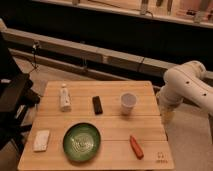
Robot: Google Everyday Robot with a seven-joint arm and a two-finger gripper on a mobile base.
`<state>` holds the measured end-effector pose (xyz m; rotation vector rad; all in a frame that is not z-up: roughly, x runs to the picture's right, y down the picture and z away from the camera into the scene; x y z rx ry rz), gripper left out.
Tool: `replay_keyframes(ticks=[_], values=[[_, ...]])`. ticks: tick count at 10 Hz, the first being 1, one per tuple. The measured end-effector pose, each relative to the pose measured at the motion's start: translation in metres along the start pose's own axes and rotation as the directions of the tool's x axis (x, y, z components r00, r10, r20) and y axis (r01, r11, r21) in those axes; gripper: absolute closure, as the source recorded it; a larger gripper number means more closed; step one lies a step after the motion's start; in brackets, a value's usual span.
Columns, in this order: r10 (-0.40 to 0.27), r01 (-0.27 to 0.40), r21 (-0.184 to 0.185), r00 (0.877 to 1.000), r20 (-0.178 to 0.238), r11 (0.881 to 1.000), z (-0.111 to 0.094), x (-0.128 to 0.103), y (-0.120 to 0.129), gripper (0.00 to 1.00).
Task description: Pick up the ceramic bowl
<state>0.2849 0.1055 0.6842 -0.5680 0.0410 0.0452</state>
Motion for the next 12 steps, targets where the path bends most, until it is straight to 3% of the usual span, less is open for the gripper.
replay_keyframes(ticks=[3,6,12], values=[[-0.005,0.005,0.006,1.000,-0.006,1.000,0.001,-0.014,0.001,0.20],[-0.005,0.005,0.011,1.000,-0.012,1.000,0.001,-0.013,0.001,0.20],[-0.054,0.055,0.026,0.998,-0.020,0.998,0.002,-0.043,0.005,0.20]])
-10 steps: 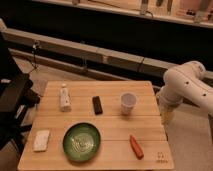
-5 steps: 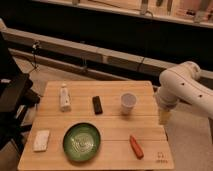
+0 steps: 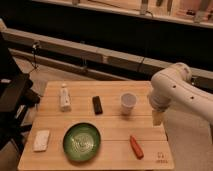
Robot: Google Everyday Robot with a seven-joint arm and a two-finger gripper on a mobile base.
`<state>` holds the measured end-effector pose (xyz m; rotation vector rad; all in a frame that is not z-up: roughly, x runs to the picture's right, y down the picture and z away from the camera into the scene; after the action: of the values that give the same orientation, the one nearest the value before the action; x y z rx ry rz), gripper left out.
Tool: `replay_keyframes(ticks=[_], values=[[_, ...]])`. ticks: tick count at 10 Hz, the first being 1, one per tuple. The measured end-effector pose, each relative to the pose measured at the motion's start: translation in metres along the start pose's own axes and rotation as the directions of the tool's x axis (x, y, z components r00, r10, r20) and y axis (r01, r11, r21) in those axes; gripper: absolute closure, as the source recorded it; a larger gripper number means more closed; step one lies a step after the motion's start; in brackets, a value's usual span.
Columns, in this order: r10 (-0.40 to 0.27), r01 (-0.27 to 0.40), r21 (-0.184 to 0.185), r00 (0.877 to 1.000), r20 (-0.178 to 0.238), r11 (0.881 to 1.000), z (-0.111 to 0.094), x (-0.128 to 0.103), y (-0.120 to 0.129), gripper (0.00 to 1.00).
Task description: Pick up the ceramic bowl
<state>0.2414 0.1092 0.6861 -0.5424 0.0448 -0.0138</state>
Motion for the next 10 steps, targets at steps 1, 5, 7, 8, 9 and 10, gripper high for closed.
replay_keyframes(ticks=[1,5,7,8,9,10], values=[[-0.009,0.009,0.003,1.000,-0.002,1.000,0.000,0.001,0.001,0.20],[-0.080,0.080,0.014,0.997,-0.004,0.997,-0.002,-0.008,0.002,0.20],[-0.209,0.209,0.019,0.978,0.000,0.978,-0.004,-0.035,0.004,0.20],[-0.256,0.256,0.023,0.967,-0.001,0.966,-0.005,-0.045,0.004,0.20],[-0.314,0.314,0.027,0.950,-0.001,0.949,-0.006,-0.054,0.005,0.20],[-0.350,0.350,0.031,0.937,-0.002,0.936,-0.006,-0.058,0.006,0.20]])
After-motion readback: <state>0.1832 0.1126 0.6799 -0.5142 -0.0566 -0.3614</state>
